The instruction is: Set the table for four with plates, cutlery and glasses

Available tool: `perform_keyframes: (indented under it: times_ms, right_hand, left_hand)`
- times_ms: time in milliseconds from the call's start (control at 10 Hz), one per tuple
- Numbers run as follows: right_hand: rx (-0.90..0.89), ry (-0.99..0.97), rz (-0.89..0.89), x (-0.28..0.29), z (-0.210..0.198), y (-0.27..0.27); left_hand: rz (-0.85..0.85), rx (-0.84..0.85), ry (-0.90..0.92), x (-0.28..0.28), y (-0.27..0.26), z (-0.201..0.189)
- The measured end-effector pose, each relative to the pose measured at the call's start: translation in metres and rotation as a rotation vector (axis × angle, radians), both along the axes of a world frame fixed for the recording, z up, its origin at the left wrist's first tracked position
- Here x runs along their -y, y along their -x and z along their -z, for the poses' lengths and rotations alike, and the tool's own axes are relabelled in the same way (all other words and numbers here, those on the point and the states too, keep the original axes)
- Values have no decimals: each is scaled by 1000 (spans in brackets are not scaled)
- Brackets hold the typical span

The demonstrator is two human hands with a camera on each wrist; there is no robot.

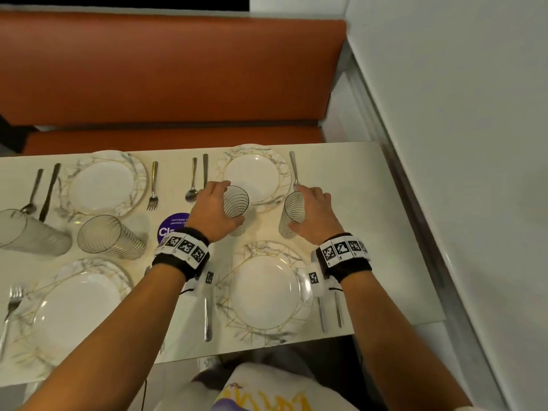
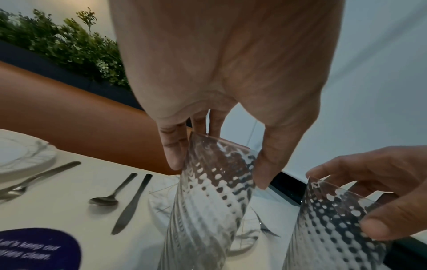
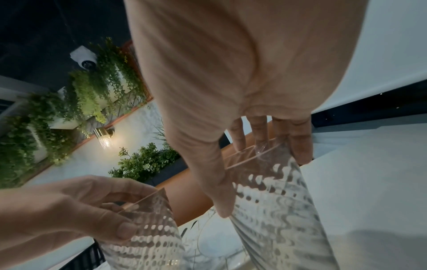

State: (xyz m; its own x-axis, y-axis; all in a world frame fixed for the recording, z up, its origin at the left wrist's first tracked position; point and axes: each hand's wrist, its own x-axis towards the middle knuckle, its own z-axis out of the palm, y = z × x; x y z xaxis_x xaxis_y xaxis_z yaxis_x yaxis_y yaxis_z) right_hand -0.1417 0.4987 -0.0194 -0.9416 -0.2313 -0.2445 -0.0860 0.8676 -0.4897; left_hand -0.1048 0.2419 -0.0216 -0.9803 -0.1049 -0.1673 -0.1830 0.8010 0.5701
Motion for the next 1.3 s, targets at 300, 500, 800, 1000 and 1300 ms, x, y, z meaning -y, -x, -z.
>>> perform_keyframes:
  times_ms: [300, 500, 800, 1000, 1300]
  right_hand:
    - [-16, -100, -8, 9, 1, -24]
    - [-3, -149, 28, 3, 0, -32]
    - [13, -217, 79, 2, -3, -33]
    - [-29, -307, 85, 4, -9, -35]
    - [-352, -115, 77, 38, -30, -55]
  left_hand:
    - [-13, 27, -32, 22, -25, 13]
    - [5, 40, -54, 21, -25, 10]
    - [-19, 60, -81, 17, -20, 11]
    - [-3, 100, -84, 22, -22, 11]
    - [31, 173, -53, 54, -50, 2]
